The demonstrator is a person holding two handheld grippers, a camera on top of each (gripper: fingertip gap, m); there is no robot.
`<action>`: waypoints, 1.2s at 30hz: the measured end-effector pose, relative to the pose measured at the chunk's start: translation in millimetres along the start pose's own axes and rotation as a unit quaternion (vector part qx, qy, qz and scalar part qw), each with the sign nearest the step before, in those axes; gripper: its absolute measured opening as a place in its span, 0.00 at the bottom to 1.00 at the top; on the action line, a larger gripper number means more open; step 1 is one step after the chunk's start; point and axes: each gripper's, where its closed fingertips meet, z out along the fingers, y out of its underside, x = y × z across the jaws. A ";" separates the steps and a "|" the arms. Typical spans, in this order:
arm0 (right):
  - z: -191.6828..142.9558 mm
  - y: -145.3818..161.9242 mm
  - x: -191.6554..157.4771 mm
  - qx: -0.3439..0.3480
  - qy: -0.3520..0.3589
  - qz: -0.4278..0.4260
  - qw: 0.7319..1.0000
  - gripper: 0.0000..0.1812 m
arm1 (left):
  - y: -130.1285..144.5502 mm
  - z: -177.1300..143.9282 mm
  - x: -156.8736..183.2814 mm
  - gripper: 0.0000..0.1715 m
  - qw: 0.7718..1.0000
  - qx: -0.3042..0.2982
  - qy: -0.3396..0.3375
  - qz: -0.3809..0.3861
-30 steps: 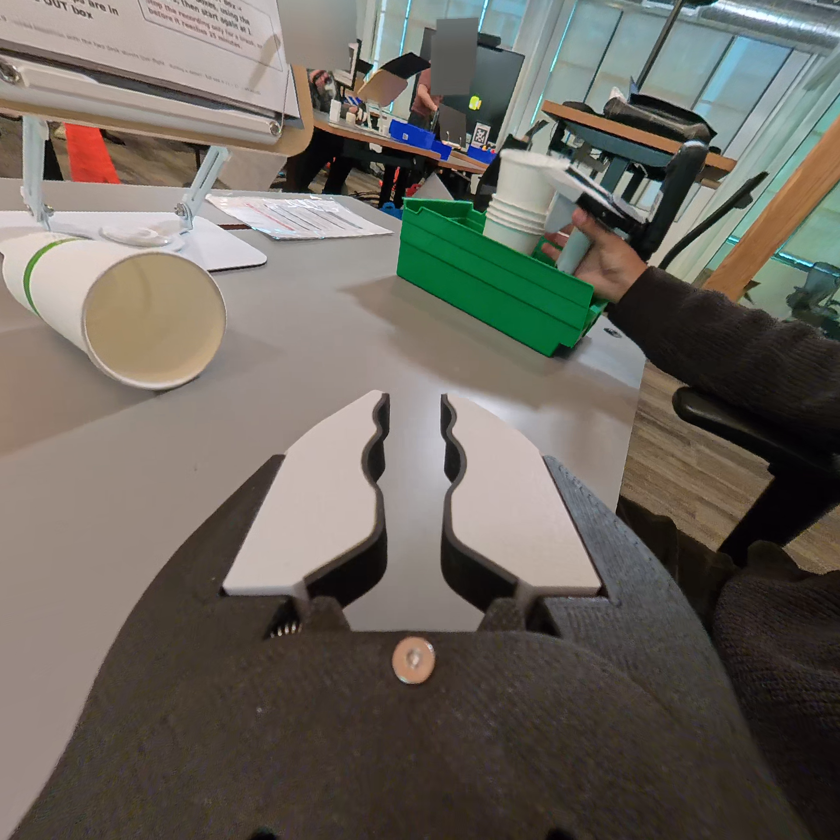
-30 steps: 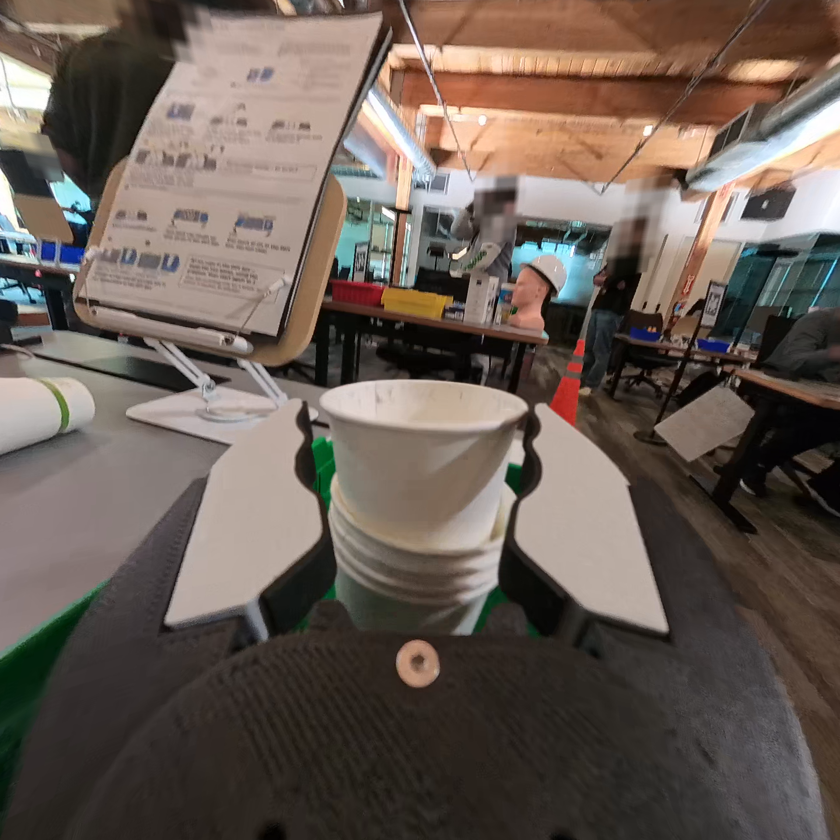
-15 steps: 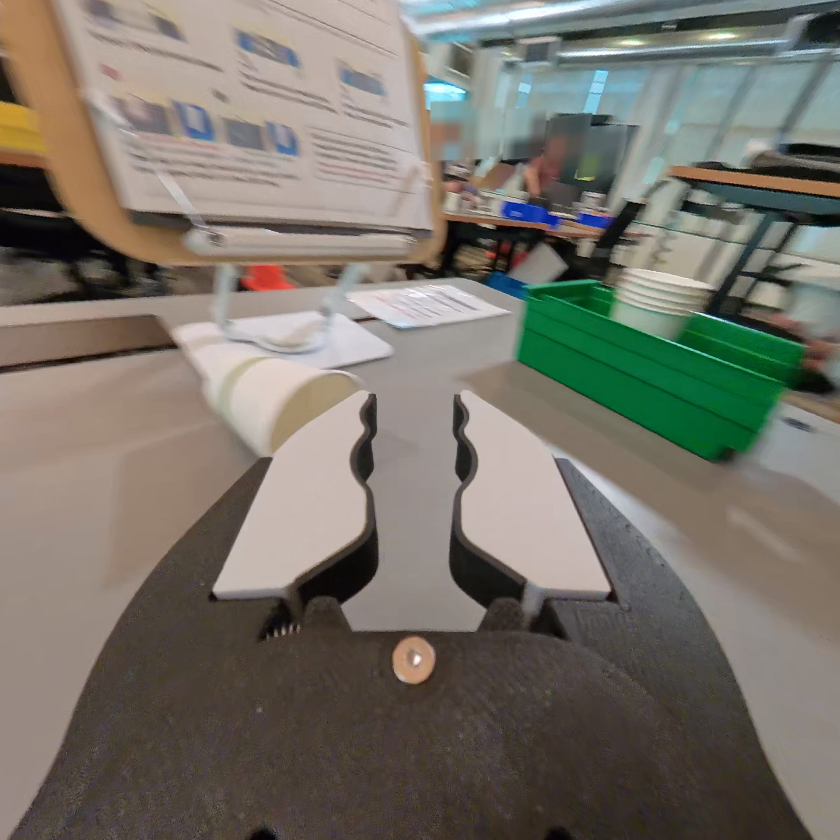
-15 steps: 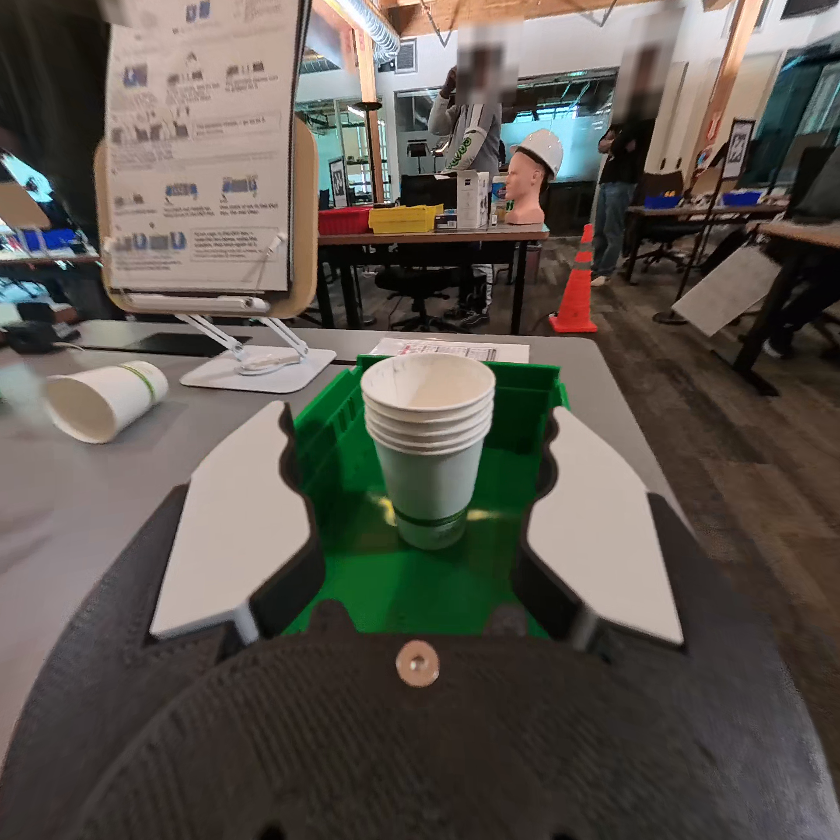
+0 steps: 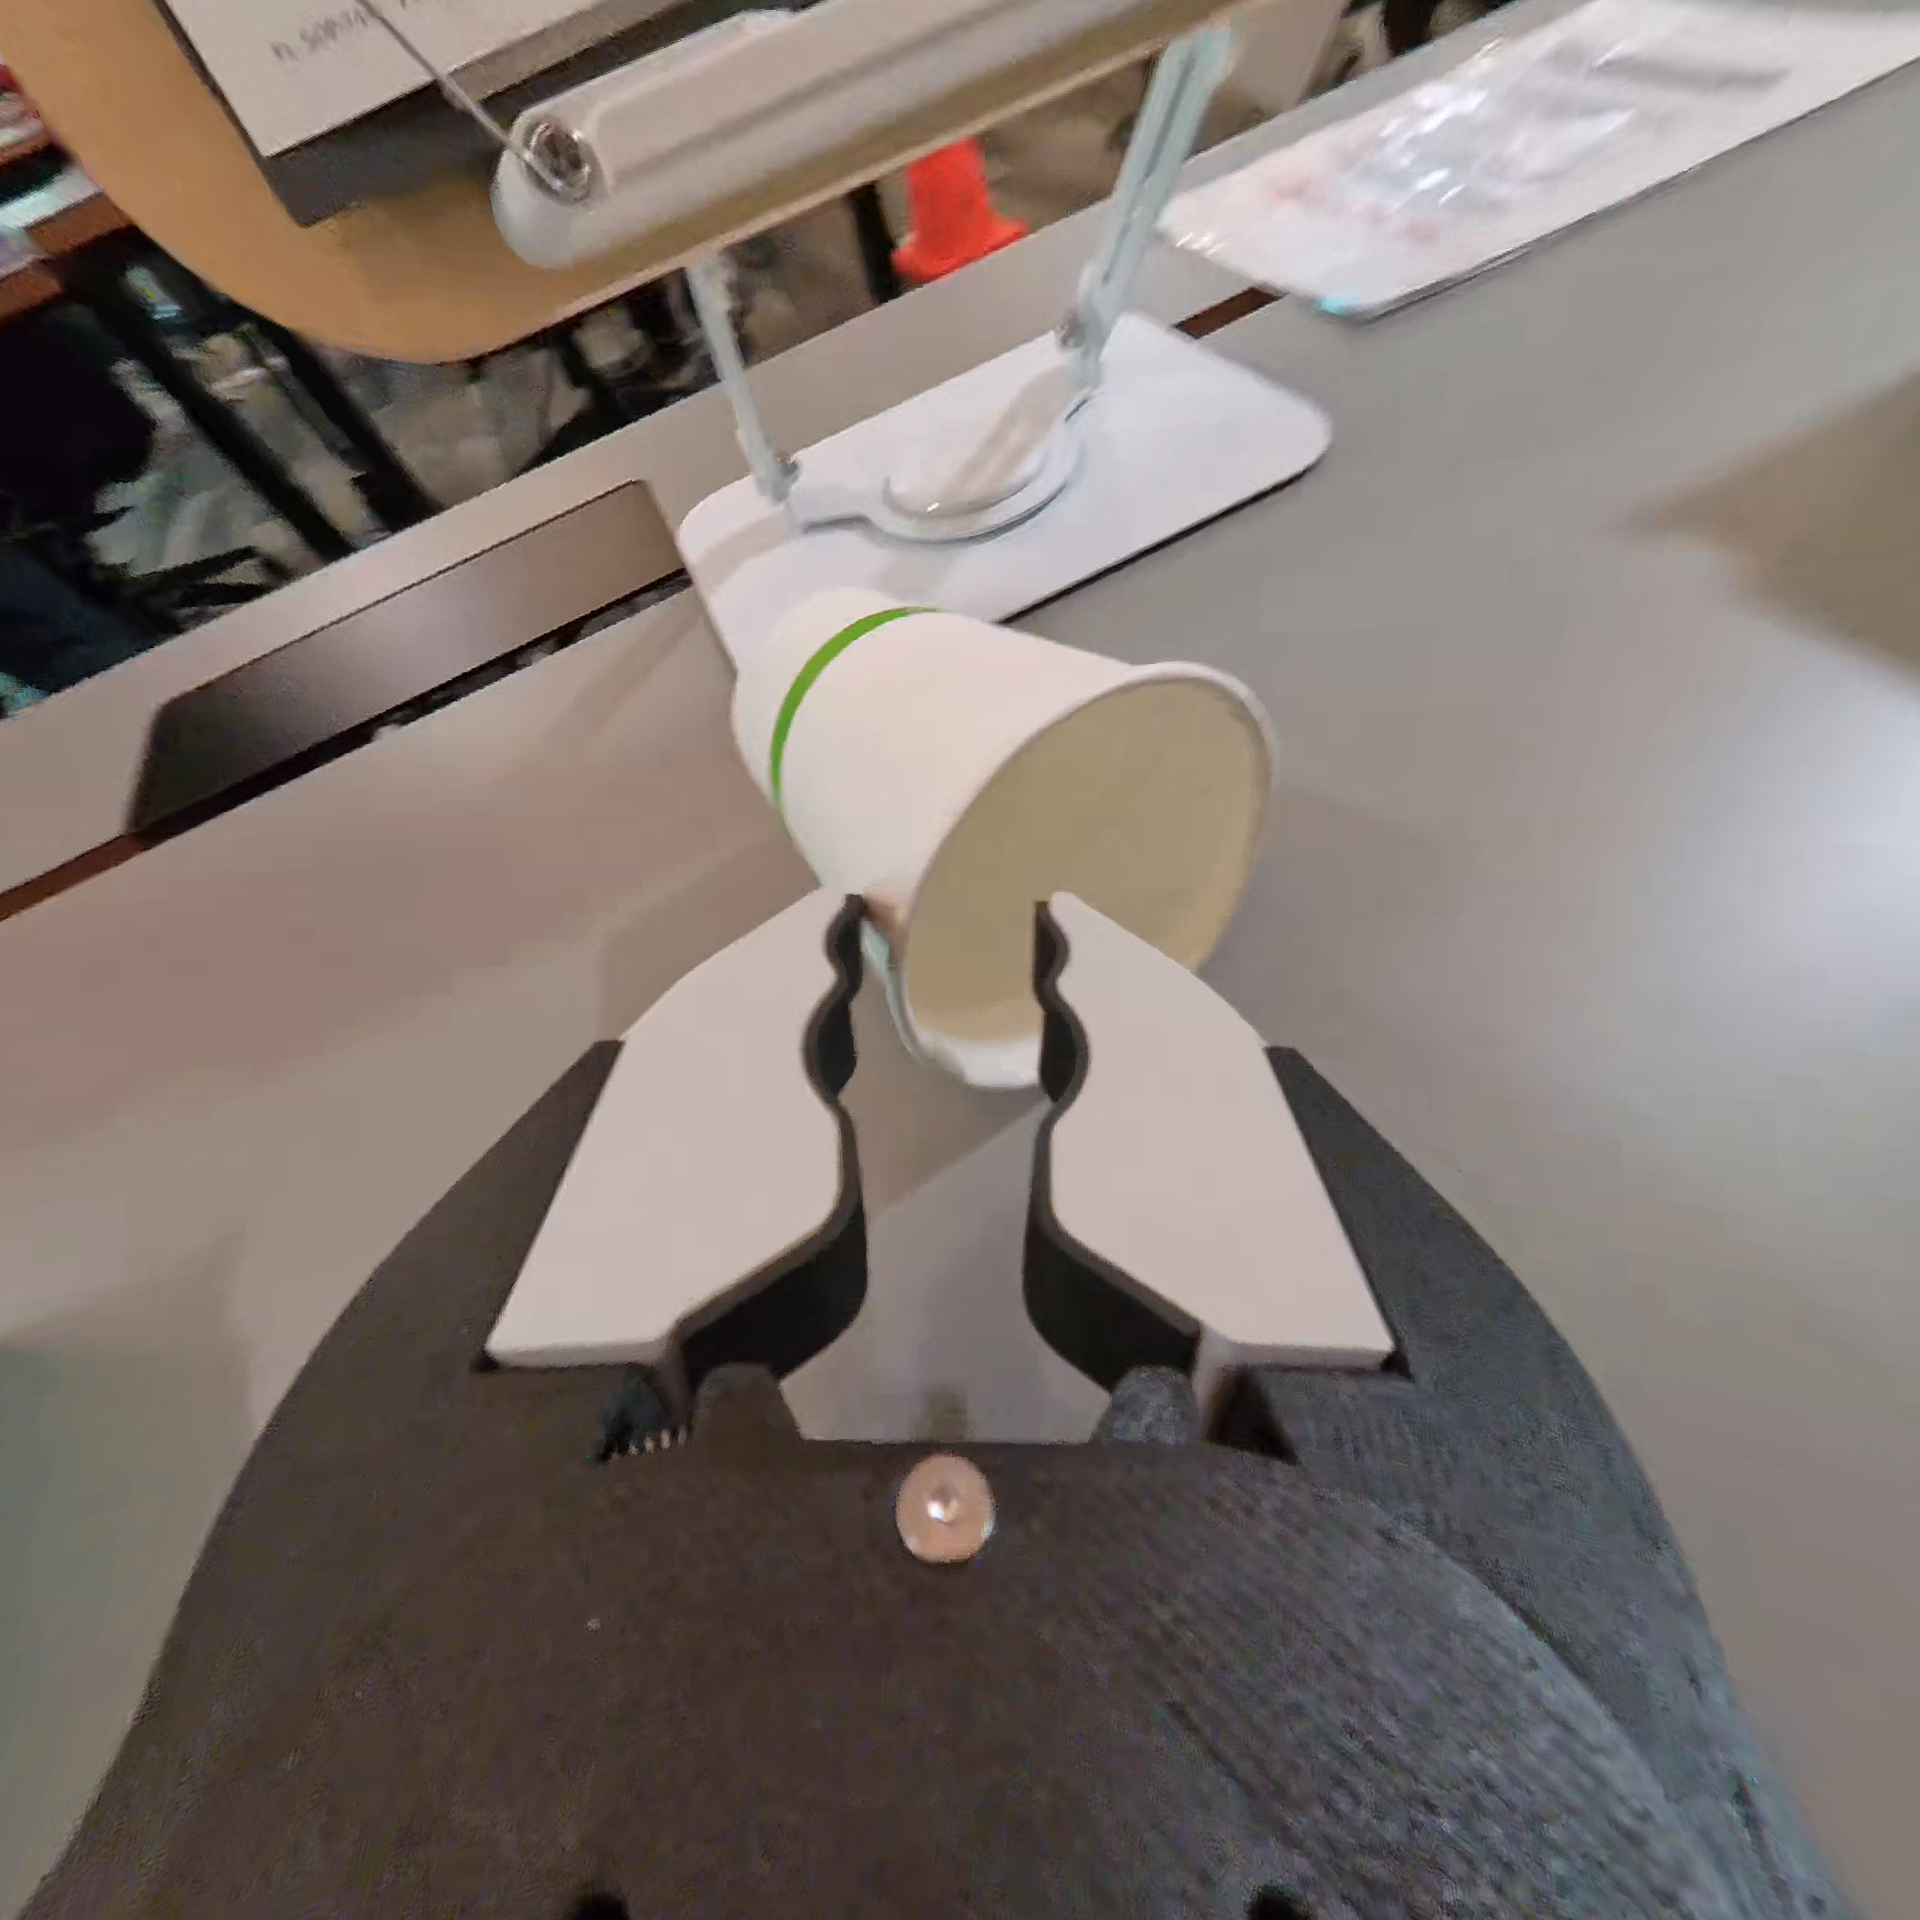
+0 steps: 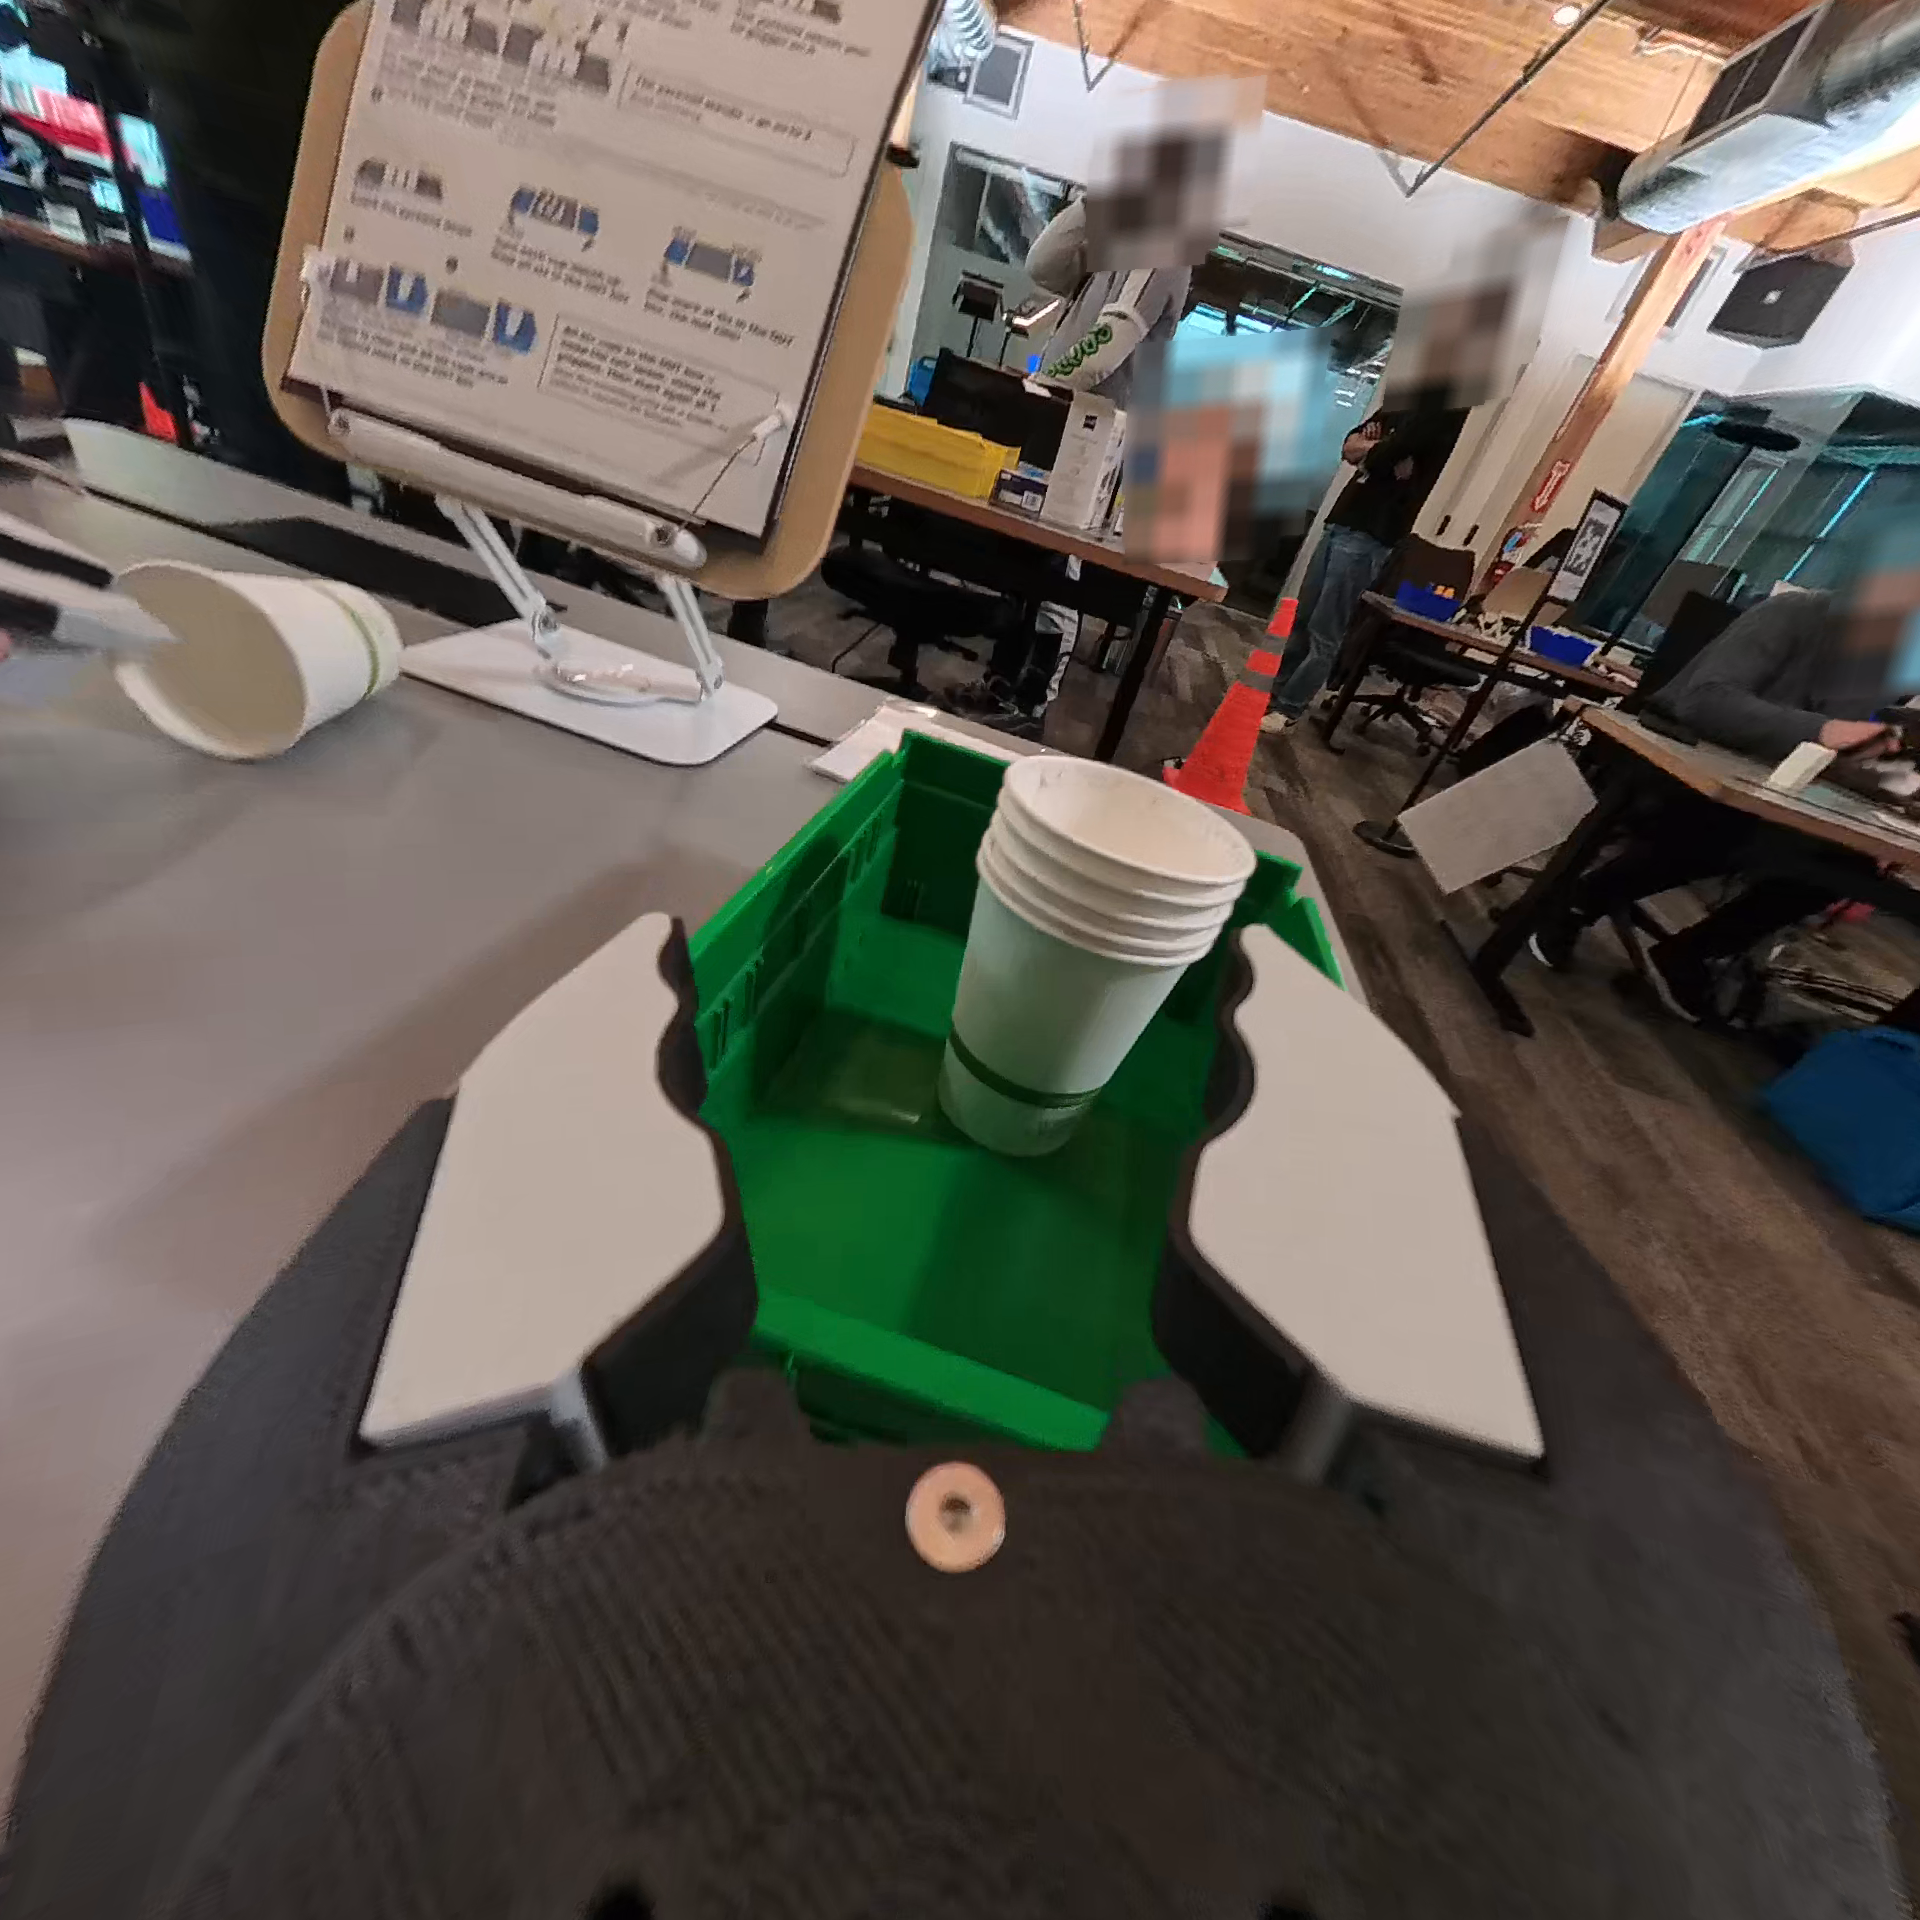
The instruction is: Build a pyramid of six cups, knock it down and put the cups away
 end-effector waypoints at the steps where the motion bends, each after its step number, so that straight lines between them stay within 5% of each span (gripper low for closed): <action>1: -1.2 0.6 -4.0 -0.004 -0.002 -0.004 1.000 0.53 | 0.4 3.8 -4.9 0.10 1.000 -0.007 -0.022 0.002; 5: -4.5 -12.5 -15.3 0.017 -0.005 -0.006 1.000 0.50 | -11.7 2.9 -1.0 0.02 0.999 0.018 0.004 -0.031; 10: -1.1 -39.2 -45.3 0.051 -0.056 -0.001 0.997 0.43 | -36.8 -19.6 23.5 0.02 0.981 0.095 0.138 -0.101; 15: 16.4 -53.3 -99.0 0.043 -0.148 -0.037 0.987 0.48 | -49.1 -54.5 43.4 0.02 0.925 0.141 0.297 -0.190; 20: 37.8 -56.7 -156.7 0.046 -0.186 -0.158 0.969 0.52 | -56.8 -99.2 36.8 0.02 0.861 0.184 0.383 -0.280; 26: 49.5 -49.4 -246.4 0.072 -0.260 -0.306 0.913 0.28 | -28.2 -122.5 37.9 0.02 0.890 0.152 0.354 -0.244; 34: 66.8 -30.1 -327.2 0.075 -0.342 -0.295 0.889 0.52 | -3.0 -162.4 75.4 0.02 0.890 0.111 0.387 -0.214; 36: 66.9 -28.0 -339.2 0.074 -0.364 -0.285 0.883 0.51 | 0.4 -171.7 84.7 0.02 0.891 0.109 0.393 -0.197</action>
